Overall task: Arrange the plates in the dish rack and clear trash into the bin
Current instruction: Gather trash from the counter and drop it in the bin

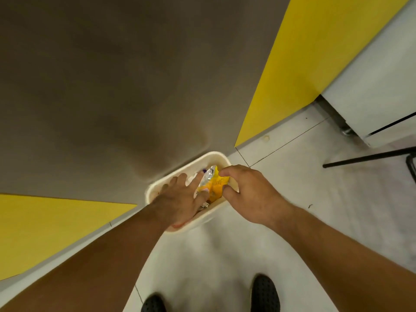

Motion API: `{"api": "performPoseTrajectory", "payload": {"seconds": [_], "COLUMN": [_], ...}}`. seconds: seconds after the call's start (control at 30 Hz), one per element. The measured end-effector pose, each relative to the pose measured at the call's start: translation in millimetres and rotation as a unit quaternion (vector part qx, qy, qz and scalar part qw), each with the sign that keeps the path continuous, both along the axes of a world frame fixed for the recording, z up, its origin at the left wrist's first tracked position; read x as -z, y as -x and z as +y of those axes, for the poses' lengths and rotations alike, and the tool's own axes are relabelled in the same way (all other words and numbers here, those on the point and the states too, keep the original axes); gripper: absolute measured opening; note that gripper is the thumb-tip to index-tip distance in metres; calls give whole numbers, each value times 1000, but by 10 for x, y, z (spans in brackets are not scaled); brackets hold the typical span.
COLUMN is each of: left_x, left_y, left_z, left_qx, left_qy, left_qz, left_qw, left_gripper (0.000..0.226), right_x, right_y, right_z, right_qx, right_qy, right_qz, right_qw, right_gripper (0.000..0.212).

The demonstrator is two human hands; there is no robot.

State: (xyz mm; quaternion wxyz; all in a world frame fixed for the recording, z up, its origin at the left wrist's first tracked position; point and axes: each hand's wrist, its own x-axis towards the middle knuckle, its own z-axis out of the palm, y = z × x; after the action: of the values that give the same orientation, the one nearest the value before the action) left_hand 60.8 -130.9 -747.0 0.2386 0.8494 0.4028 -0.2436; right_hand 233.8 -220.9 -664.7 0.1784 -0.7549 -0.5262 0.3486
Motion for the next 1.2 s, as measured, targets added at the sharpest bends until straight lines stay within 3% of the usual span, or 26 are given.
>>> {"api": "performPoseTrajectory", "payload": {"seconds": [0.27,0.7,0.93,1.2], "left_x": [-2182,-5485,-6392,-6660], "left_y": [278,772,1291,1682], "left_z": [-231,-305,-210,-25], "left_qx": [-22,60,43,18], "left_qy": [-117,-231,-257,-271], "left_qz": [-188,-296,-338,-357], "left_qw": [975,925,904,894], "left_gripper": [33,46,55,50], "right_x": [-1351,-4305,-5370,-5699], "right_y": [110,567,913,1403], "right_z": [-55,-229,-318,-122], "right_qx": [-10,-40,-21,-22], "right_qy": [-17,-167,-217,-239], "right_qz": [-40,-130,-166,-148], "right_qw": [999,977,962,960], "right_gripper": [27,45,49,37]}}
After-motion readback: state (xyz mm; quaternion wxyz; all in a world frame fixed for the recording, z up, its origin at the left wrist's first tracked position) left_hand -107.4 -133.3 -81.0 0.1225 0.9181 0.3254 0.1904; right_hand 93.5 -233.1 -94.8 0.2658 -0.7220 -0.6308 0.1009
